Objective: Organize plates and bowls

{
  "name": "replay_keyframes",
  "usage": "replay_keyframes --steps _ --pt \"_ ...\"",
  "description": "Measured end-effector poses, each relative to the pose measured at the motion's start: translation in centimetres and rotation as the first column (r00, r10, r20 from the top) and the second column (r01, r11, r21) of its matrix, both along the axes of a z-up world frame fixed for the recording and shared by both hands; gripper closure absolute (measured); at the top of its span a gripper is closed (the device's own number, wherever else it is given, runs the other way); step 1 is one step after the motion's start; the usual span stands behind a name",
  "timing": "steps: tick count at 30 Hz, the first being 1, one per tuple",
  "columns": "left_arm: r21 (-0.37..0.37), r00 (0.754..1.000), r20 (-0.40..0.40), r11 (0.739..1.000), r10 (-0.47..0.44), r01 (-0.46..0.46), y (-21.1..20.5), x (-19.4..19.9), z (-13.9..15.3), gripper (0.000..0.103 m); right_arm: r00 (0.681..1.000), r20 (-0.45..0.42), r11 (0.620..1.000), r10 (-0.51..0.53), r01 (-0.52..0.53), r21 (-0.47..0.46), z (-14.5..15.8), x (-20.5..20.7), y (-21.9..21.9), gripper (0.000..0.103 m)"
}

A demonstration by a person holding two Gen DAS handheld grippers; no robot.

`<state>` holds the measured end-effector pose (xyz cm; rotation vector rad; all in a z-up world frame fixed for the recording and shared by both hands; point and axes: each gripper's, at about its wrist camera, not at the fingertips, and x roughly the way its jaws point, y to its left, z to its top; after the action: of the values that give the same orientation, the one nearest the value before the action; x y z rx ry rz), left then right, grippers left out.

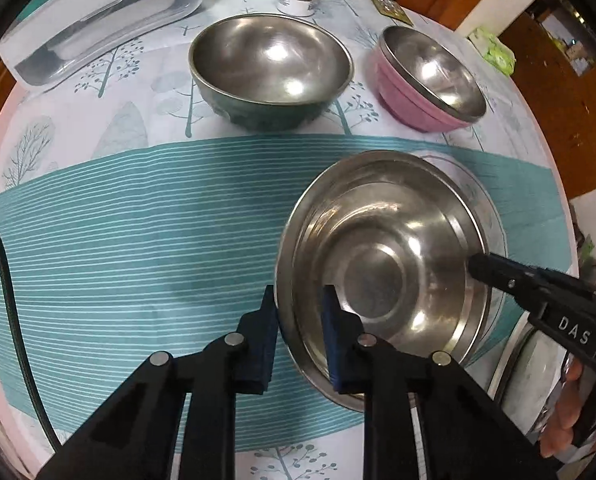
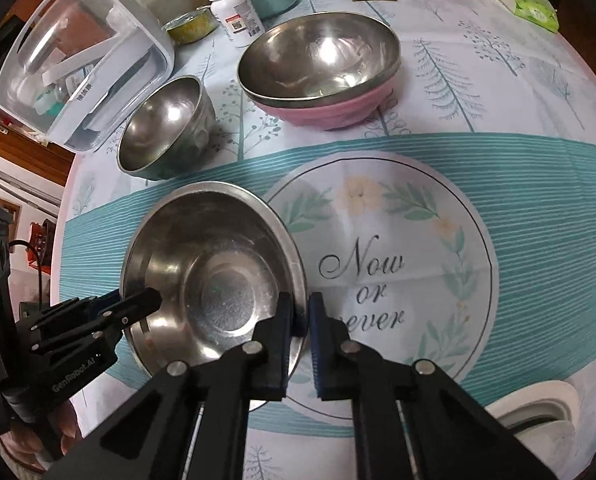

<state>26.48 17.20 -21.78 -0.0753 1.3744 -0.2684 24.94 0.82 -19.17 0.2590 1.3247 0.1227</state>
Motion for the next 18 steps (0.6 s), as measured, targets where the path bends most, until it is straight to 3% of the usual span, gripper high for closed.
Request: replay_keyframes --steps 6,18 --pt "0.007 0.997 0.045 0.999 -0.055 0.054 -0.7 -2.2 2.2 0.088 1.0 0.01 1.0 -0.015 0.014 0.024 1.3 -1.6 -0.9 0.095" --pt "-0.017 0.976 0.148 0.986 -0.162 0.167 -1.2 -9.9 9.5 0.088 0.995 0.096 0.999 0.018 -0.023 0.048 7.8 -9.3 -1.8 0.095"
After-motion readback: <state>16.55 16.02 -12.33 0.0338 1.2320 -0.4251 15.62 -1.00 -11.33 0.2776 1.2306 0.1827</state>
